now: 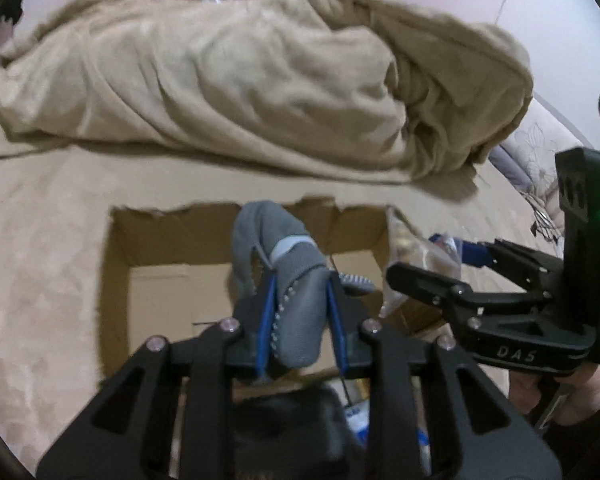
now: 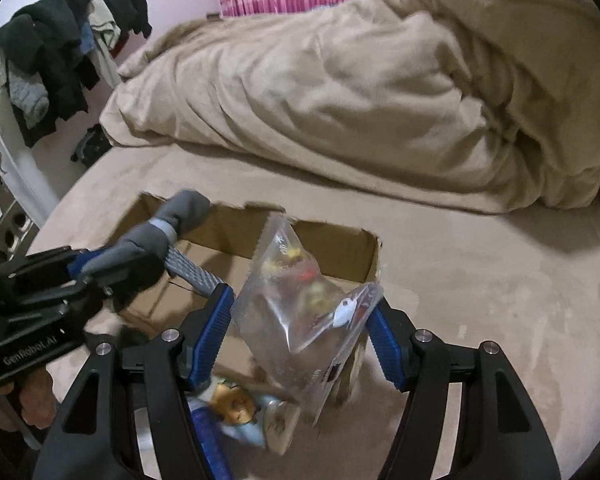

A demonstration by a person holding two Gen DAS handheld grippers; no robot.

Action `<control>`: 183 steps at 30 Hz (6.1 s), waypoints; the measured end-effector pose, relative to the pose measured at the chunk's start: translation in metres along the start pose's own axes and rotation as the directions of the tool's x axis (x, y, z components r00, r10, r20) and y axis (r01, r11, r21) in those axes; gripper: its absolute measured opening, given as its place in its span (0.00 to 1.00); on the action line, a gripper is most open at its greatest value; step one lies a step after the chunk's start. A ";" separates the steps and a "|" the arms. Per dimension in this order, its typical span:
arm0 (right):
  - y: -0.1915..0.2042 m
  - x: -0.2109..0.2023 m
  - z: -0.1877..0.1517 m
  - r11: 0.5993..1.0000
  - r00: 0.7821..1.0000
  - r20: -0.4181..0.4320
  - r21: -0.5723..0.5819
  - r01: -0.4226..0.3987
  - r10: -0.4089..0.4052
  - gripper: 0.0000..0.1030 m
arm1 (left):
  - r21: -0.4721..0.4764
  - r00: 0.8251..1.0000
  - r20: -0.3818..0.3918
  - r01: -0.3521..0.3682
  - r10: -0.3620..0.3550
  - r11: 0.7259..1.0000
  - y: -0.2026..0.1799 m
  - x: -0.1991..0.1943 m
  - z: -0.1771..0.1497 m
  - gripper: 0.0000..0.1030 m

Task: Organize objects
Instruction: 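Lower the mitten and snack bag into the box and open both tools, then grasp the white socks with the left tool while the right tool grasps the blue tissue pack, then carry socks and blue tissue pack into the box and release both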

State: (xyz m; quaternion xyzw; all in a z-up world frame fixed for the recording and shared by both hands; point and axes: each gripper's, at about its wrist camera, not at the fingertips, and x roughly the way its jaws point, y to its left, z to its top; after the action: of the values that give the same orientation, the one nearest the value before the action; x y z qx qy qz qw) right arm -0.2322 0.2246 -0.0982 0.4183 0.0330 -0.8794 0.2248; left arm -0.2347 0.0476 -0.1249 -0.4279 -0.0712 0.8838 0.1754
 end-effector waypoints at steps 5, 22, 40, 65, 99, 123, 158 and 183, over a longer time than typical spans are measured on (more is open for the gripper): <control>0.000 0.015 -0.001 1.000 1.000 -0.019 -0.004 0.004 -0.004 0.68 | 0.003 0.998 -0.060 -0.017 0.018 1.000 0.002 0.016 -0.006 0.34; 0.025 -0.110 -0.014 0.998 0.997 0.060 0.012 0.055 -0.056 0.82 | -0.074 0.979 0.141 -0.141 0.150 0.987 -0.012 -0.160 -0.031 0.88; 0.063 -0.215 -0.082 0.998 0.996 0.058 0.008 0.067 -0.067 0.82 | -0.097 0.972 0.112 -0.198 0.209 0.975 -0.030 -0.234 -0.113 0.88; 0.046 -0.069 -0.114 1.000 0.997 -0.080 0.004 0.011 -0.011 0.70 | 0.068 0.984 -0.067 -0.162 0.167 0.984 -0.027 -0.083 -0.138 0.86; 0.047 -0.079 -0.107 0.999 0.998 -0.028 0.014 -0.050 0.050 0.12 | 0.109 0.987 0.041 -0.159 0.156 0.981 -0.049 -0.120 -0.127 0.27; 0.063 -0.187 -0.055 1.000 0.988 0.156 -0.026 0.001 0.003 0.12 | -0.005 0.970 0.175 -0.172 0.170 0.985 -0.030 -0.213 -0.067 0.27; 0.036 0.010 -0.019 0.996 0.997 -0.060 0.078 0.050 -0.045 0.17 | -0.021 0.977 -0.056 -0.207 0.205 0.978 0.036 -0.021 -0.017 0.69; 0.048 -0.173 -0.064 0.990 0.988 0.092 0.075 0.121 -0.128 0.72 | -0.118 0.973 0.117 -0.185 0.199 0.976 -0.027 -0.212 -0.082 0.85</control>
State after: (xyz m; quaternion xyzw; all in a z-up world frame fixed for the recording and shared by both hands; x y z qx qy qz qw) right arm -0.0709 0.2609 -0.0035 0.3800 0.0179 -0.9115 0.1561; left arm -0.0429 -0.0075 -0.0136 -0.3838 -0.0876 0.9172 0.0608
